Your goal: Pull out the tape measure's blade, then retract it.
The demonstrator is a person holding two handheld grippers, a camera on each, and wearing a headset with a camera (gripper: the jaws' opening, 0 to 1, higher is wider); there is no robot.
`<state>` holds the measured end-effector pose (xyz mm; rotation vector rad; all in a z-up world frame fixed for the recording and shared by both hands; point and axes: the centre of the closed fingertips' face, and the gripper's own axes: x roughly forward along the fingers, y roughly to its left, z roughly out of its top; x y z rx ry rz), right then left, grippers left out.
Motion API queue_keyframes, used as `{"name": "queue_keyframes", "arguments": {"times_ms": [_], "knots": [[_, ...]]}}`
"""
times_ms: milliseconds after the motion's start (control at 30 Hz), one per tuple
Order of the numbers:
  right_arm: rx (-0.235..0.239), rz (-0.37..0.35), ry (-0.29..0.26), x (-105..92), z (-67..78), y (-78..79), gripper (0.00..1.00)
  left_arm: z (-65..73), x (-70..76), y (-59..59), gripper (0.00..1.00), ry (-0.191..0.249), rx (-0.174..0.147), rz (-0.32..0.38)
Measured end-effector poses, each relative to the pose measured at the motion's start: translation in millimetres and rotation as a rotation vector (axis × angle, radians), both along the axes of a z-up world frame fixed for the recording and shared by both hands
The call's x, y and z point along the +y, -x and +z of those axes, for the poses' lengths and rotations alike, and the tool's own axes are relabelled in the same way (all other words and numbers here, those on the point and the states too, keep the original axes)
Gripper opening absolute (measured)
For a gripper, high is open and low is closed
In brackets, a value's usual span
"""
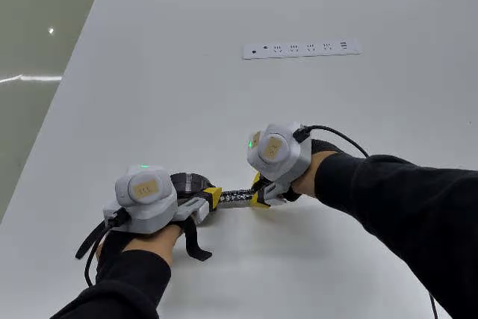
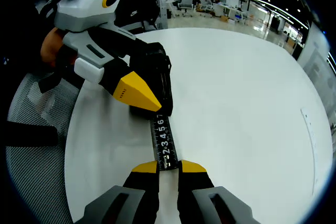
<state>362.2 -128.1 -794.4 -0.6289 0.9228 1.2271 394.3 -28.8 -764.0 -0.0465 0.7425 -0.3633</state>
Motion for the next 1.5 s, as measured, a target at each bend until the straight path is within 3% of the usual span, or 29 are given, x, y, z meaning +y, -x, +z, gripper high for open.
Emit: {"name": "queue_keyframes", "arguments": {"times_ms": [1500], "knots": [[0.004, -0.03, -0.051, 20.7, -0.1, -1.4, 0.08, 0.9, 0.1, -0.3, 0.57, 0.024, -0.004, -0.008]]}}
